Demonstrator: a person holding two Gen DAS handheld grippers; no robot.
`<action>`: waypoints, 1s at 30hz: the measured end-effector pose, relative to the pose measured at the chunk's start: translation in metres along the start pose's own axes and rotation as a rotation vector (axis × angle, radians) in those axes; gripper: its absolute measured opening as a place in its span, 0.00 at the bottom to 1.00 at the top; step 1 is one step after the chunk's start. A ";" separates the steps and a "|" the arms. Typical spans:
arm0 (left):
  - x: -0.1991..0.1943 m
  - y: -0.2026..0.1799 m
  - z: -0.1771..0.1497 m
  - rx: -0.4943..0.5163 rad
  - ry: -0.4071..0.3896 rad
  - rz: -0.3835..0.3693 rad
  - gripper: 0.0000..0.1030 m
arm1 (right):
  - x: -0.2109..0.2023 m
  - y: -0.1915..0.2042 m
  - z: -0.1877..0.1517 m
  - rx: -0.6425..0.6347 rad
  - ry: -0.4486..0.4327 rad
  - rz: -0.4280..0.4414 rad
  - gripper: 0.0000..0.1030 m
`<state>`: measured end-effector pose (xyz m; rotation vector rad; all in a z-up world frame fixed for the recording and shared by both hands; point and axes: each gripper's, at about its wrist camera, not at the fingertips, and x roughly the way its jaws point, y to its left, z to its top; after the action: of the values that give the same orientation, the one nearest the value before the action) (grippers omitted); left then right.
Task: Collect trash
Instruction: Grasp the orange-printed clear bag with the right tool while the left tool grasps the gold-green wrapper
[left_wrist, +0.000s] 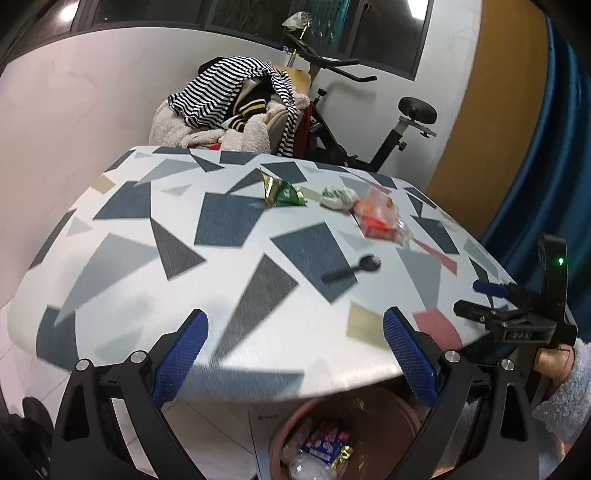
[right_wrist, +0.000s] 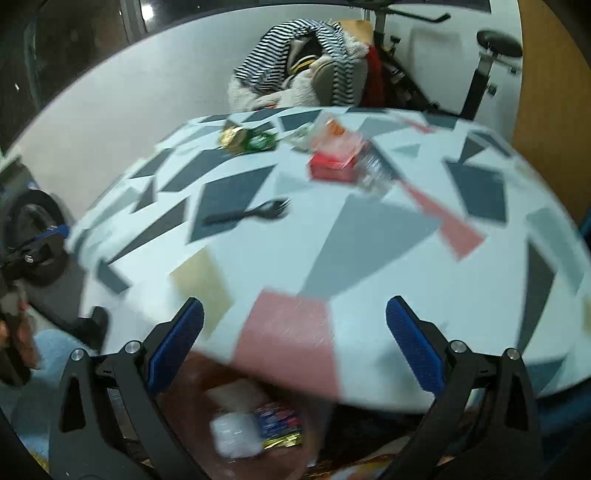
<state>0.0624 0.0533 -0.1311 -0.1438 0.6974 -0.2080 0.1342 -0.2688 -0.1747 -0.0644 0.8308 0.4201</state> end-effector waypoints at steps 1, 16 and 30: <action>0.004 0.003 0.006 0.003 0.000 -0.001 0.91 | 0.001 -0.001 0.003 -0.001 0.000 -0.002 0.95; 0.068 0.053 0.061 -0.100 0.044 -0.026 0.91 | 0.107 -0.018 0.146 -0.250 0.003 -0.088 0.94; 0.164 0.069 0.105 -0.202 0.112 -0.087 0.77 | 0.128 -0.040 0.164 -0.110 0.087 0.115 0.31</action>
<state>0.2632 0.0875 -0.1676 -0.3584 0.8239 -0.2302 0.3411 -0.2265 -0.1613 -0.1376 0.8992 0.5747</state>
